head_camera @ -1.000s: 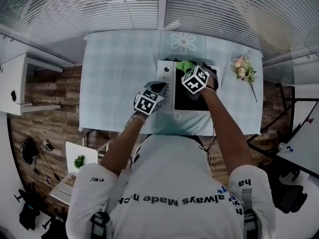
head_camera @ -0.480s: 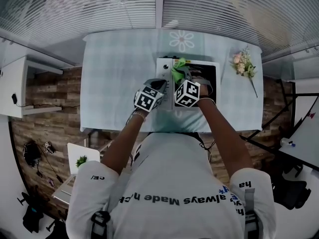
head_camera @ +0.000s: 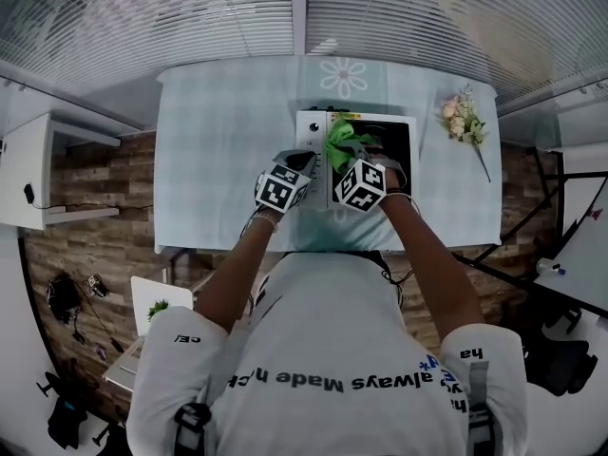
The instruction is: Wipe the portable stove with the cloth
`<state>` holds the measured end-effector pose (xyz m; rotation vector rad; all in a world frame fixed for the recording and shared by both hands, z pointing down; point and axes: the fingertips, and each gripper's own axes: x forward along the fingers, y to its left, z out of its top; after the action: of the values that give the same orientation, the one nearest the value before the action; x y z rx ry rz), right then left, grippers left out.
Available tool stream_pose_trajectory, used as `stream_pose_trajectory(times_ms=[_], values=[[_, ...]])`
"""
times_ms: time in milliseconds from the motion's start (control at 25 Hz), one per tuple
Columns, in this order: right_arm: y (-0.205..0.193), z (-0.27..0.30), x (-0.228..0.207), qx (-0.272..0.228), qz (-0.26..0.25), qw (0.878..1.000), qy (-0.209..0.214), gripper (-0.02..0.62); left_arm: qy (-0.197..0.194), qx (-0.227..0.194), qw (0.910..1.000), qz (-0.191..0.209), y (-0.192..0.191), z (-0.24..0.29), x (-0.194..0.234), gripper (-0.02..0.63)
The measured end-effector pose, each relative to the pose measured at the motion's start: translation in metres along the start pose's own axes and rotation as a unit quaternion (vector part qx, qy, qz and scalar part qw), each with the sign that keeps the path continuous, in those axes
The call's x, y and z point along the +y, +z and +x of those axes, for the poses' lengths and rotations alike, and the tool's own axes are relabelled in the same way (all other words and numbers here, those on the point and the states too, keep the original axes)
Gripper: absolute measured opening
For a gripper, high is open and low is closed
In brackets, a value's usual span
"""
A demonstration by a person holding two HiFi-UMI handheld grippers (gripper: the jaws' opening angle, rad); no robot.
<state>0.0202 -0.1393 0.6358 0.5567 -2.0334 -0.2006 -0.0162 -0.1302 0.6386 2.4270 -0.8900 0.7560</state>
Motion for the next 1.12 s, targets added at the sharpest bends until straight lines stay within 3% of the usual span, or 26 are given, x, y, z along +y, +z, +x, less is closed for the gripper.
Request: stream_pose_trajectory(times_ms=[400,520,720,840,920,1000,1040,1120], values=[[-0.007,-0.015,0.030,0.020,0.077,0.992,0.098,0.026,0.002,0.004,1.0000,0.008,0.000,0.001,0.001,0.011],[-0.007,-0.015,0.030,0.029,0.075,0.991,0.106,0.026,0.003,0.004,0.9999,0.010,0.001,0.003,0.003,0.011],[-0.001,-0.012,0.020,-0.001,0.081,0.991,0.107,0.026,0.014,-0.006,0.9998,0.011,0.008,0.003,0.008,0.011],[0.016,-0.030,0.019,-0.071,0.185,0.973,0.123,0.026,0.004,0.011,0.9999,-0.002,-0.010,0.001,-0.008,0.011],[0.045,-0.053,-0.027,-0.166,0.257,0.949,0.079,0.026,0.002,0.013,0.9999,-0.004,-0.006,0.004,-0.003,0.011],[0.068,-0.076,-0.059,-0.229,0.267,0.935,0.036,0.026,0.001,0.010,0.9999,-0.001,-0.001,0.008,0.001,0.011],[0.071,-0.079,-0.062,-0.230,0.249,0.940,0.028,0.026,-0.001,0.008,1.0000,0.000,0.001,0.008,0.001,0.011],[0.056,-0.061,-0.047,-0.156,0.173,0.972,0.022,0.026,-0.005,0.004,1.0000,0.000,0.003,0.009,-0.001,0.011]])
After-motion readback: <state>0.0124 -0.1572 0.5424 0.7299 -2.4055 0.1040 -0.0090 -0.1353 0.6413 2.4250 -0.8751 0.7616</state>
